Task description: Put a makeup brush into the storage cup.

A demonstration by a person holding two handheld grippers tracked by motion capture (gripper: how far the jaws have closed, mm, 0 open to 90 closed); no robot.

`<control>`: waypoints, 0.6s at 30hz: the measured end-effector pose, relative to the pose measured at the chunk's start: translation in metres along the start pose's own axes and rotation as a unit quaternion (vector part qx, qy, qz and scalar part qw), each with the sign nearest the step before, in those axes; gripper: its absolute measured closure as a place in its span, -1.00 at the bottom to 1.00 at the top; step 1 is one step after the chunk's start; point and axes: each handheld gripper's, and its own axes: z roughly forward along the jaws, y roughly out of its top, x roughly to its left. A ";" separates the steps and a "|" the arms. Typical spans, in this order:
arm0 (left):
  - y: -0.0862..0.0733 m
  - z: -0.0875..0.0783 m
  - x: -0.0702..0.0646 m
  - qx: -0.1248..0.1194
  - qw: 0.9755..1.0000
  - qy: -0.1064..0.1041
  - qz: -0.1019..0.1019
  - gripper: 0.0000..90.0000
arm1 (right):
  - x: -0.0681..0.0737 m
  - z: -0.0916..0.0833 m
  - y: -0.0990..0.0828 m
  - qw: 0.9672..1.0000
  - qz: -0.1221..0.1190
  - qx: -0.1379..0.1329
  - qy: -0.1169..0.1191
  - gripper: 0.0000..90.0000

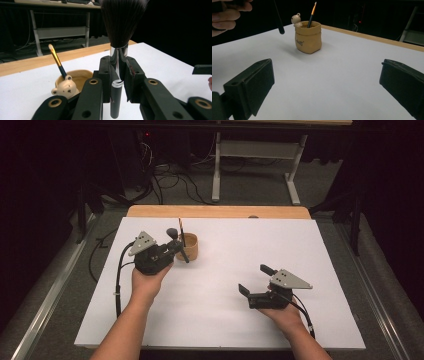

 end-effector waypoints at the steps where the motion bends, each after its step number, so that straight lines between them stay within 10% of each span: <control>1: 0.002 0.000 0.000 0.000 1.000 0.001 0.001 0.73 | 0.000 0.000 0.000 1.000 0.000 0.000 0.000 -0.98; 18: 0.017 0.011 0.008 0.000 1.000 0.013 0.001 0.73 | 0.001 0.001 0.000 1.000 0.003 -0.002 0.001 -0.98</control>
